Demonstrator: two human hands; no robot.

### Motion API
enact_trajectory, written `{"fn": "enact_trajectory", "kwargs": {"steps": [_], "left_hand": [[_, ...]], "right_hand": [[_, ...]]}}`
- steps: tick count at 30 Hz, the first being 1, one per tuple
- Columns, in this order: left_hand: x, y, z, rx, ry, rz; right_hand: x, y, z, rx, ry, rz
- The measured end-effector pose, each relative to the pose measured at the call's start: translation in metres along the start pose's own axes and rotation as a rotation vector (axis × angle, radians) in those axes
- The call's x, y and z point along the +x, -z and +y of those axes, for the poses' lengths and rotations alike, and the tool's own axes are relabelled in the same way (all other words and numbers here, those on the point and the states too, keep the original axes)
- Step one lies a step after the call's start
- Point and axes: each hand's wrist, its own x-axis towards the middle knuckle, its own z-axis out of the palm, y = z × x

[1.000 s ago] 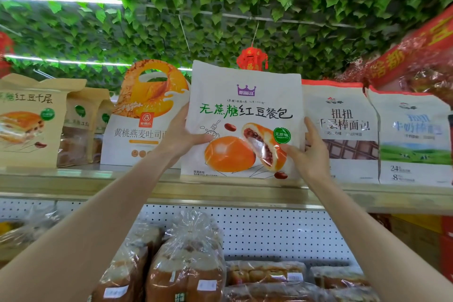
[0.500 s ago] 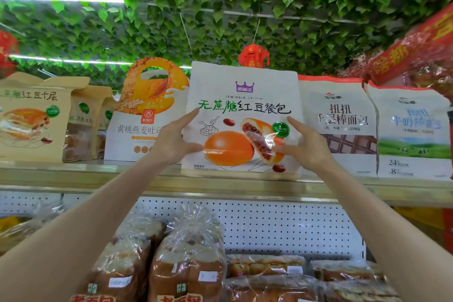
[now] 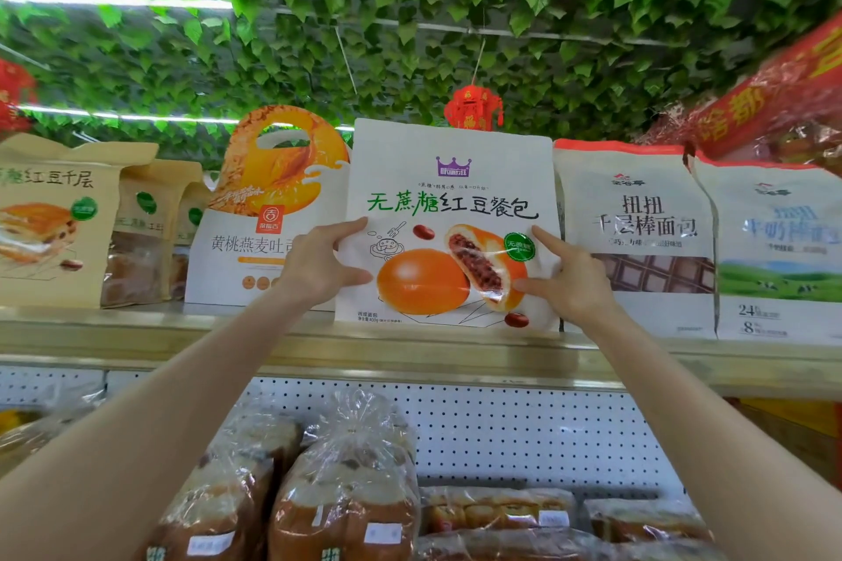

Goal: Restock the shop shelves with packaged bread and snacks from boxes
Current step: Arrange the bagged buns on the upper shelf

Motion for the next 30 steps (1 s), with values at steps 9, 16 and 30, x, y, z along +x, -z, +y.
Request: {"fn": "enact_trajectory", "kwargs": {"steps": [9,16,30], "left_hand": [[0.012,-0.011,-0.009,0.004,0.003,-0.005],[0.020,-0.019,-0.012,-0.033,0.000,0.008],[0.040,-0.032,-0.024,-0.071,0.059,-0.023]], "right_hand": [[0.013,-0.009,0.008,0.070,-0.026,0.011],[0.025,-0.019,0.013,0.137,-0.022,0.029],[0.044,-0.036,0.019,0.191,-0.081,0.005]]}}
